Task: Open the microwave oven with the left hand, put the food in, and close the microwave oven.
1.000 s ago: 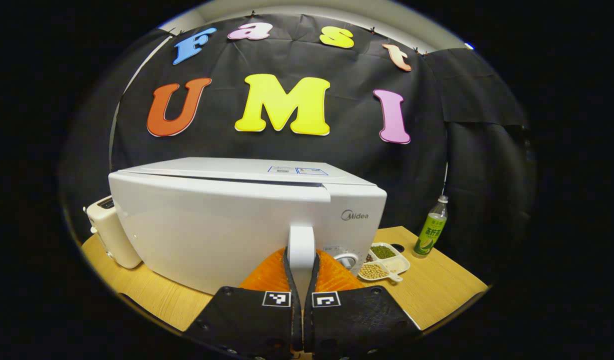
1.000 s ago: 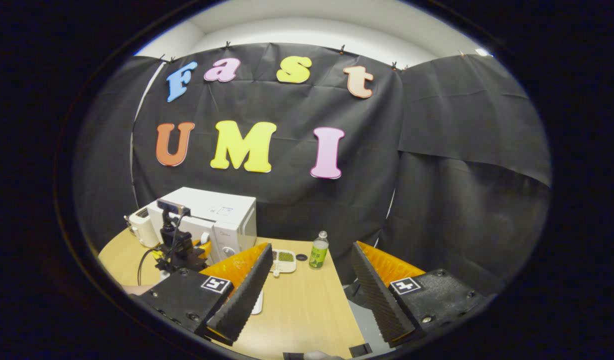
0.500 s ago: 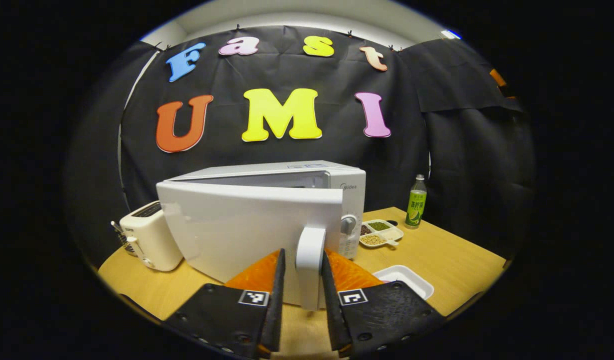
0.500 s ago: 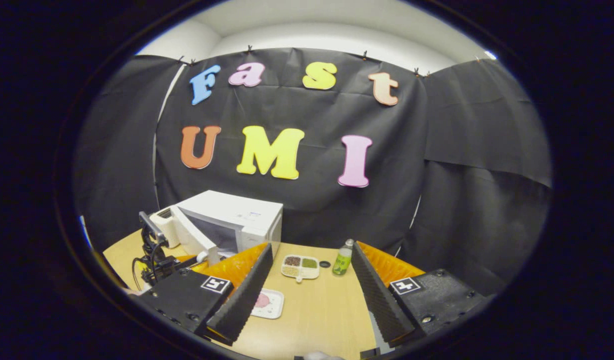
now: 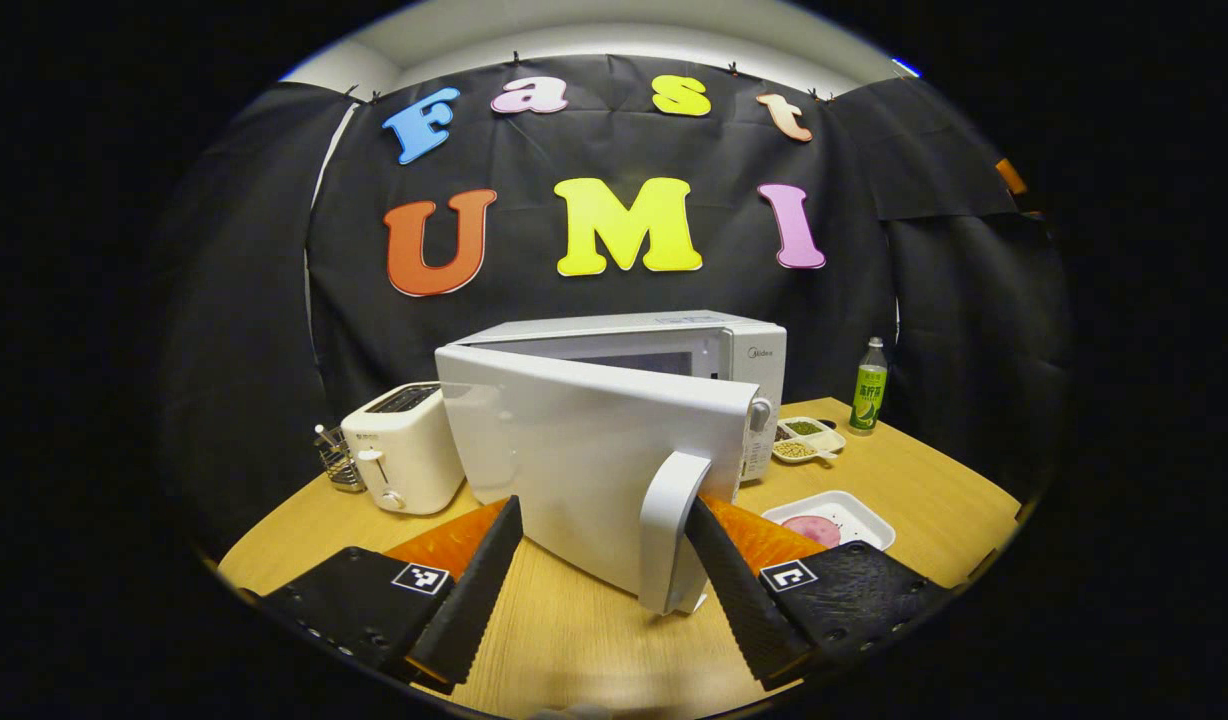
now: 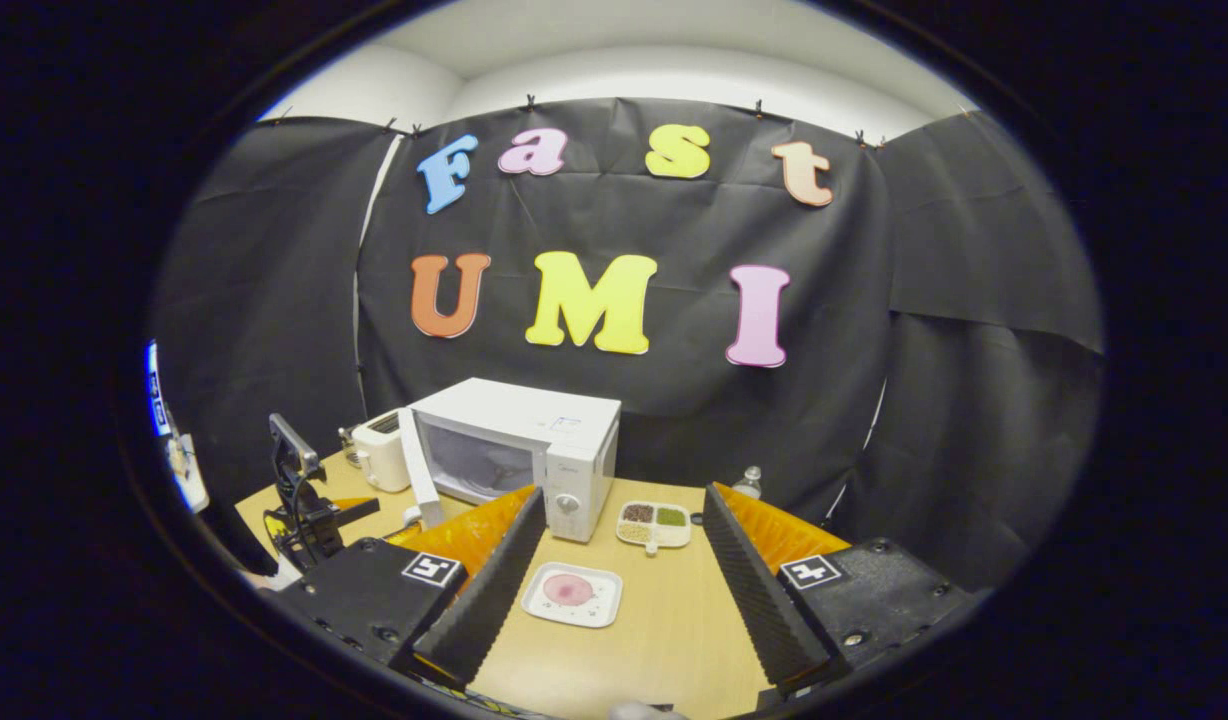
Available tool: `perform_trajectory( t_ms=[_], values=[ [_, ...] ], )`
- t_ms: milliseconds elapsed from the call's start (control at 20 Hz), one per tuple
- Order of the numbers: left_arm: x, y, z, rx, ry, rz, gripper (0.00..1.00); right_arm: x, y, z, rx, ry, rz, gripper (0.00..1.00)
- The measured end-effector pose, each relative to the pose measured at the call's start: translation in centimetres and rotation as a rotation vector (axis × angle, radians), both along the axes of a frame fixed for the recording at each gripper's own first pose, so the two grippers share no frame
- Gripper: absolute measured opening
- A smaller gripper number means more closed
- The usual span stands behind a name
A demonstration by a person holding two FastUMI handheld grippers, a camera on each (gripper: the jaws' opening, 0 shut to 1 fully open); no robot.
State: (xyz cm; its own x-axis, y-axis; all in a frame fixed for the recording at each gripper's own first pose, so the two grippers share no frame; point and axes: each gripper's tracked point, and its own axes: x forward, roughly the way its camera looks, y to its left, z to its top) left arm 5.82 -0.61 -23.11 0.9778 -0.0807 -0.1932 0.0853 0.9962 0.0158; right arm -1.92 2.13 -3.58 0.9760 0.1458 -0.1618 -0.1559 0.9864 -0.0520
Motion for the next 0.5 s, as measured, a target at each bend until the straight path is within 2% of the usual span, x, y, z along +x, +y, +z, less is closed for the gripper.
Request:
perform_trajectory(
  t_ms=[100,150,350,400,500],
  values=[
    [-1.3,1.5,-0.2,-0.01,0.016,0.019,0.97,-0.2,0.6,-0.5,0.019,0.011,0.007,1.0],
    [-2.0,2.3,-0.2,-0.013,0.021,0.031,0.97,-0.2,1.0,-0.7,0.026,0.016,0.011,0.96],
    [-4.4,6.2,-0.5,-0.01,0.037,0.084,0.97,-0.5,2.8,-1.8,0.033,0.027,0.025,0.96],
    [-5.0,7.2,-0.6,-0.014,0.041,0.1,0.97,-0.7,3.3,-2.3,0.032,0.033,0.033,1.0],
    [-6.0,9.6,-0.8,-0.018,0.046,0.14,0.97,-0.9,4.4,-3.2,0.033,0.05,0.05,0.97]
  ],
)
